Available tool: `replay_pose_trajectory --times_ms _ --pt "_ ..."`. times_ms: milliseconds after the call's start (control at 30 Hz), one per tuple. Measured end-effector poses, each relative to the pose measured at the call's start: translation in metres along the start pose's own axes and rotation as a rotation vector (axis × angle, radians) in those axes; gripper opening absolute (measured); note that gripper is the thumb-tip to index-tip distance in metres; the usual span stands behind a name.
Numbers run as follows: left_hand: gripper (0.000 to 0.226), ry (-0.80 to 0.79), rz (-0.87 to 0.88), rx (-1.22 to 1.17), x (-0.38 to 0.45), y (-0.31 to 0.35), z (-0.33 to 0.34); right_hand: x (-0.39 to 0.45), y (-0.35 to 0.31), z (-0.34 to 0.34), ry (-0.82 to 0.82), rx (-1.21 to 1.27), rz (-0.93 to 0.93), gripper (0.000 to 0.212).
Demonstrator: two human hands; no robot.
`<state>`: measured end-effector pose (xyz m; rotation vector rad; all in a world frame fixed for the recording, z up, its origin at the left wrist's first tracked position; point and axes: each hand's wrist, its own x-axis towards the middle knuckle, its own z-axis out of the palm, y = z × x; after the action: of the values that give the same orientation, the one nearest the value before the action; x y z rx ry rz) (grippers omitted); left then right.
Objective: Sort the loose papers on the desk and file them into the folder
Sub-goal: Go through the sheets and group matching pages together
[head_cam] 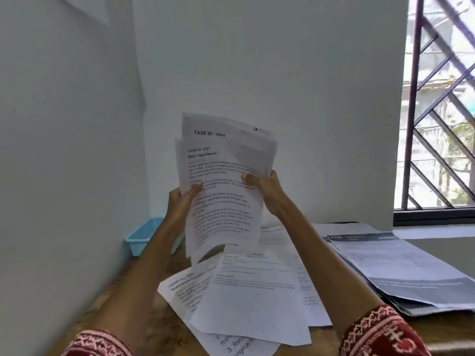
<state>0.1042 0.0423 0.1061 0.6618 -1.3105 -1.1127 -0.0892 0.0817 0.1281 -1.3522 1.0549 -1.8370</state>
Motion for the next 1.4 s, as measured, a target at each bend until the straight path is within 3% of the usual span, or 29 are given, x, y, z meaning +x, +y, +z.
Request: replay_pose_trajectory --times_ms 100,200,267,433,533,633,700,833,1133,1233,1400 --pt "0.015 -0.005 -0.018 0.061 -0.014 -0.013 -0.009 -0.009 0.004 0.000 0.019 -0.041 -0.021 0.015" --pt "0.025 0.020 -0.146 0.091 -0.042 -0.061 -0.023 -0.033 0.035 0.001 -0.082 -0.123 0.099 0.016" --pt "0.021 0.072 -0.097 0.131 -0.055 -0.077 -0.027 -0.043 0.052 0.004 -0.127 -0.104 0.141 0.020" --pt "0.030 0.402 -0.013 0.326 -0.036 -0.067 -0.065 -0.045 0.055 -0.002 -0.136 -0.190 0.138 0.028" --pt "0.033 0.528 -0.086 0.418 -0.031 -0.068 -0.101 -0.059 0.081 -0.009 -0.229 -0.586 0.210 0.040" --pt "0.035 0.528 -0.247 0.433 -0.036 -0.077 -0.133 -0.075 0.118 -0.018 -0.493 -1.204 0.354 0.083" --pt "0.037 0.469 -0.360 0.451 -0.040 -0.084 -0.151 -0.082 0.126 -0.027 -0.561 -1.368 0.449 0.098" --pt "0.040 0.441 -0.460 0.525 -0.053 -0.091 -0.172 -0.078 0.116 -0.052 -0.574 -1.289 0.539 0.106" --pt "0.041 0.429 -0.444 0.578 -0.051 -0.099 -0.174 -0.061 0.096 -0.065 -0.731 -1.519 0.609 0.094" --pt "0.040 0.436 -0.427 0.688 -0.050 -0.098 -0.178 -0.058 0.102 -0.054 -0.645 -1.410 0.528 0.090" --pt "0.035 0.418 -0.331 1.079 -0.053 -0.097 -0.178 -0.046 0.120 -0.019 -0.488 -1.209 0.229 0.060"
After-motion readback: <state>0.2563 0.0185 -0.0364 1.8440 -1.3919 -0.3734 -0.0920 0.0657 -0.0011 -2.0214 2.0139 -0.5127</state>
